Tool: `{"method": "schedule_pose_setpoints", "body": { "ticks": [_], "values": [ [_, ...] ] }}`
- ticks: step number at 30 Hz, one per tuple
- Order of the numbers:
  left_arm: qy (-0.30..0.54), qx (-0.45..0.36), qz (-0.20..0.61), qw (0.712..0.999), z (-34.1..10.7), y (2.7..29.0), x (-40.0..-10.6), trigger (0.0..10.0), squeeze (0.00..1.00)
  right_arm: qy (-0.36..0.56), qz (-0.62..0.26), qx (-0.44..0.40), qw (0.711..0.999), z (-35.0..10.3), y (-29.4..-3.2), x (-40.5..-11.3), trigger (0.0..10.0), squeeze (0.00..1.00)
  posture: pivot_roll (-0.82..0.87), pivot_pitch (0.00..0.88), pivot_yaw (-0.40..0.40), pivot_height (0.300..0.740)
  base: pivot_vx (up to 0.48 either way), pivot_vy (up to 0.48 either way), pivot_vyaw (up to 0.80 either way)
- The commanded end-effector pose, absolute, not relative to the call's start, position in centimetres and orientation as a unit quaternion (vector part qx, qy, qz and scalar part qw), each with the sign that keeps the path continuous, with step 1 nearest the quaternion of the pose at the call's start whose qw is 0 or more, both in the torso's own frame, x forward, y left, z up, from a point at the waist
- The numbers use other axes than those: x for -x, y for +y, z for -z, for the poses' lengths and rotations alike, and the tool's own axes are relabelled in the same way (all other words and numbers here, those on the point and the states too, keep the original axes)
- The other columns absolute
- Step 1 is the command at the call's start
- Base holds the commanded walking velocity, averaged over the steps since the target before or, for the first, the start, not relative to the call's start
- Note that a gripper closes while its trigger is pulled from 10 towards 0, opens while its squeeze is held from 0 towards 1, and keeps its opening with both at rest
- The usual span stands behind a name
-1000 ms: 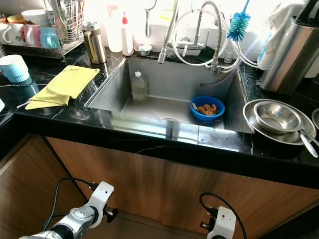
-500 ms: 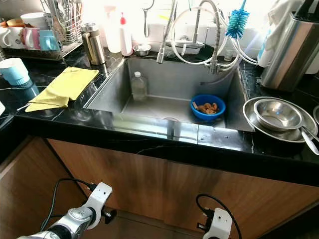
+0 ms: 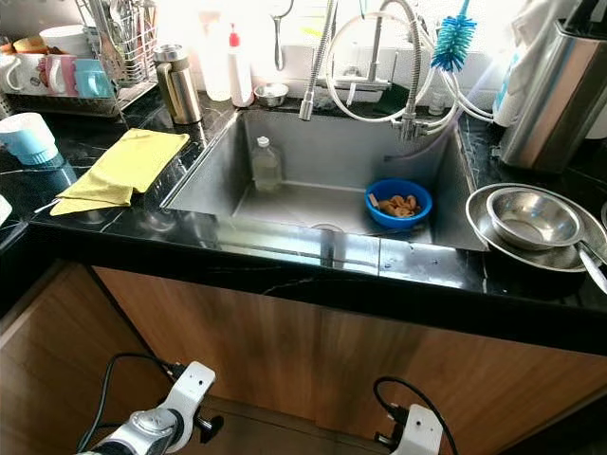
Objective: Kitchen organization
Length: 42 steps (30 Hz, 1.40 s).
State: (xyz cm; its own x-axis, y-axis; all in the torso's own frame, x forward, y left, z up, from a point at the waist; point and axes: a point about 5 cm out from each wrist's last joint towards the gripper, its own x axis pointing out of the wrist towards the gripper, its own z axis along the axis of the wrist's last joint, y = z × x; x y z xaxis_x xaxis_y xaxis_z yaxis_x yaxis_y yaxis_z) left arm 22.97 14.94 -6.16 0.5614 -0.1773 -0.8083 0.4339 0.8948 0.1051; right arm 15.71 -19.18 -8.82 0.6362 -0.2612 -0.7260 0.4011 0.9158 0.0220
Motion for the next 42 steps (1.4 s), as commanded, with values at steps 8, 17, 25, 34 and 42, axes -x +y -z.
{"method": "schedule_pose_setpoints", "body": {
  "ticks": [8, 17, 25, 34, 42],
  "values": [
    [0.453, -0.123, 0.144, 0.871, 7.1, 15.6, -21.5, 10.0, 0.0, 0.389, 0.177, -0.081, 0.9, 9.0, -19.5, -15.2, 10.0, 0.0, 0.02, 0.0, -0.026, 0.736, 0.0, 0.0, 0.0],
    [0.454, -0.061, 0.058, 0.887, 6.8, 17.1, -21.8, 10.0, 0.0, 0.397, 0.169, -0.08, 0.899, 9.2, -19.0, -14.6, 10.0, 0.0, 0.01, 0.0, -0.03, 0.736, 0.0, 0.0, 0.0],
    [0.454, -0.069, 0.057, 0.886, 6.7, 17.7, -22.0, 10.0, 0.0, 0.403, 0.161, -0.084, 0.897, 9.5, -18.2, -14.1, 10.0, 0.0, -0.01, 0.0, -0.02, 0.736, 0.0, 0.0, 0.0],
    [0.452, -0.075, 0.089, 0.884, 6.6, 16.2, -22.3, 10.0, 0.0, 0.403, 0.165, -0.081, 0.896, 9.4, -18.7, -14.2, 10.0, 0.0, 0.0, 0.0, -0.033, 0.736, 0.0, 0.0, 0.0],
    [0.454, -0.084, 0.101, 0.881, 6.7, 15.9, -22.2, 10.0, 0.0, 0.396, 0.172, -0.08, 0.899, 9.1, -19.1, -14.9, 10.0, 0.0, 0.0, 0.008, -0.032, 0.736, 0.0, 0.0, 0.0]
  ]
}}
